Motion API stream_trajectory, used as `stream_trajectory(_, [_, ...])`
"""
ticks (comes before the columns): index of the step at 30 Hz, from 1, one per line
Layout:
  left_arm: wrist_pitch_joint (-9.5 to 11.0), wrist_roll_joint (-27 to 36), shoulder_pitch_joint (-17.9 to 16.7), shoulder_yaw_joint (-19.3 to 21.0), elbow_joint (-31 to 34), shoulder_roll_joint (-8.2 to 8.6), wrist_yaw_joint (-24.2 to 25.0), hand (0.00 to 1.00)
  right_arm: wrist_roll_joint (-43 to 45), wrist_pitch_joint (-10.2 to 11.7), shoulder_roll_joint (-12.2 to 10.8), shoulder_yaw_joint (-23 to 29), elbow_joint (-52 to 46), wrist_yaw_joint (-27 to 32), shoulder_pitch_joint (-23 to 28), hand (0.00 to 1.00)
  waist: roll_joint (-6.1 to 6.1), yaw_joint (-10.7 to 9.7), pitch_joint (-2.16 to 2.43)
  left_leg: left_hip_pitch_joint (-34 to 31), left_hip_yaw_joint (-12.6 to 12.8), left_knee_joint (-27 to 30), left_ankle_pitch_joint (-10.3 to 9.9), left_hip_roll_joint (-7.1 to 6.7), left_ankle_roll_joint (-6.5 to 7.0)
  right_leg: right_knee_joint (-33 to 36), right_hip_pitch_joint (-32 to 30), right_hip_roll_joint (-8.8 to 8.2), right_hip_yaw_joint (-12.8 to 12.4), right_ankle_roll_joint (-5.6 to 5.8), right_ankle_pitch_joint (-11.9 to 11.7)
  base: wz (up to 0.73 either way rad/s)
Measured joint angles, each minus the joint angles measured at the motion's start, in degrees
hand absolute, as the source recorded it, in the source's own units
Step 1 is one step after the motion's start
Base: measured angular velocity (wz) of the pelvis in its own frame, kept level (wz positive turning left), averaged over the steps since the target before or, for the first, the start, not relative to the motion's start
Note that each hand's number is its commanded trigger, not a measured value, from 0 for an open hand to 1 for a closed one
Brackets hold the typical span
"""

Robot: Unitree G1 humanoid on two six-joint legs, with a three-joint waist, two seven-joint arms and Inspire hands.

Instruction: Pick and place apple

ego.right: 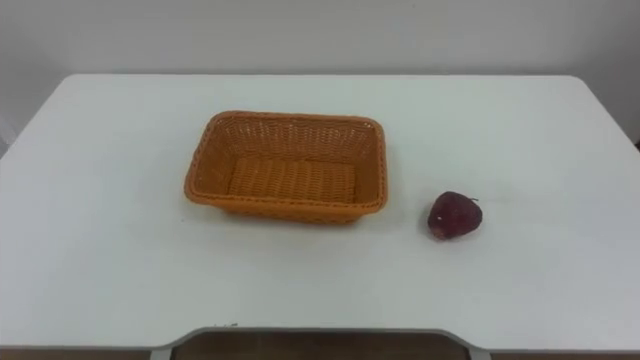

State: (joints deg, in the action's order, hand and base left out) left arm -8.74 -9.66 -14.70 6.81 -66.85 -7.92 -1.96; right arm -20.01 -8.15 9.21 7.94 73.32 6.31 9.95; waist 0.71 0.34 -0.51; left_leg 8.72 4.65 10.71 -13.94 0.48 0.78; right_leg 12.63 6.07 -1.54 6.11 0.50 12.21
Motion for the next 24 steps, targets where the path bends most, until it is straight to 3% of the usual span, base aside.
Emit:
stream_trajectory(4, [2.3,1.3,-2.4,7.9,1.5,-0.12,-1.5,0.00,-24.8,3.2,0.1,16.0,-7.5,6.0,-1.0,0.00,0.54,-3.2,-0.09,0.4,0.2,-0.4,0.0,-0.02,0.00,0.0,-0.1,0.00,-0.1,0.04,0.2,-0.03])
stream_trajectory(7, [4.2,2.2,-2.8,8.7,1.8,-0.85,-2.7,0.00,-36.7,6.5,1.0,20.8,-12.5,10.5,-2.1,0.00,0.57,-3.8,-0.07,0.5,0.6,-0.5,0.0,-0.02,0.00,-0.1,-0.2,0.08,-0.6,0.04,0.2,-0.06])
stream_trajectory(10, [4.7,2.1,-2.9,9.0,2.4,-1.32,-3.4,0.00,-41.6,8.9,2.3,23.4,-16.1,16.9,-4.9,0.00,0.52,-3.8,0.05,0.2,1.3,-0.6,0.0,0.05,0.00,0.1,-0.9,0.24,-1.4,0.04,0.2,-0.13])
stream_trajectory(13, [5.0,1.4,-3.1,9.0,3.7,-1.54,-3.9,0.00,-43.7,10.2,2.9,25.3,-20.2,22.2,-5.8,0.00,1.02,-4.2,0.35,-0.4,1.4,-0.4,0.0,0.02,0.00,0.4,-1.4,0.23,-1.4,0.06,0.2,0.00])
stream_trajectory(17, [5.1,1.1,-3.7,9.0,4.2,-1.58,-4.2,0.00,-42.8,12.1,2.9,27.2,-29.6,30.9,-5.4,0.00,0.78,-4.4,0.44,-0.6,1.5,-0.3,0.0,-0.09,0.00,0.1,-1.3,0.15,-1.5,0.09,0.2,-0.03])
stream_trajectory(21, [5.3,1.1,-3.6,8.7,4.9,-1.59,-4.8,0.00,-33.3,15.8,3.0,26.9,-39.9,41.3,-5.9,0.00,1.05,-4.4,0.53,-1.6,1.5,0.2,0.0,-0.09,0.00,0.2,-1.8,0.09,-1.2,0.09,0.2,0.03])
stream_trajectory(24, [5.9,0.9,-3.6,7.8,4.9,-1.59,-5.3,0.00,-25.2,16.4,2.9,24.8,-49.5,46.8,-5.9,0.00,1.05,-4.1,0.56,-2.1,1.5,0.1,0.0,-0.07,0.00,0.7,-2.6,0.11,-1.3,0.09,0.2,0.00])
